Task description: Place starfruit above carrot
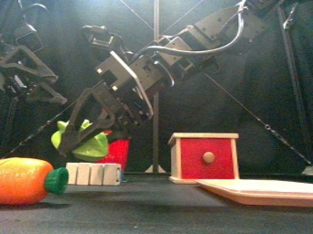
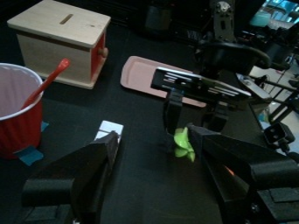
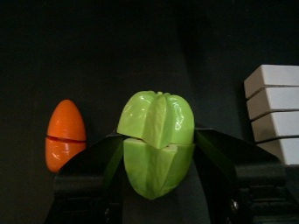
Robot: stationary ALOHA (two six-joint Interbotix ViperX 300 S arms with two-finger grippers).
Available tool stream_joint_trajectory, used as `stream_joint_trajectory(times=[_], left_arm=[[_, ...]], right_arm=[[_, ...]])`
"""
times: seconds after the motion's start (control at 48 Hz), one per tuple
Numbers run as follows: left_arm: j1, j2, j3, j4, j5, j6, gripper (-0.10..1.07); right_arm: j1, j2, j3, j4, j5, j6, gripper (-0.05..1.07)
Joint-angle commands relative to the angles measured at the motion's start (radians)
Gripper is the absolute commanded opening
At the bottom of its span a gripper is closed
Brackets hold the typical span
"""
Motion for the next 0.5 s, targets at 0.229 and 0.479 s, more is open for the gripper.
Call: stream_joint_trajectory(times=[0.229,0.479], left_arm=[[0.006,0.002,-0.012,0.000,-0.009,0.002,0.97],[0.011,0.002,-0.008,0.000,-0.009,0.002,0.97]], right_arm=[[-0.017,0.009,-0.054,-0.034,0.023,-0.002,0.64],[-0.023,0.041,-0.066,-0.037,0.066,0.000,0.65]])
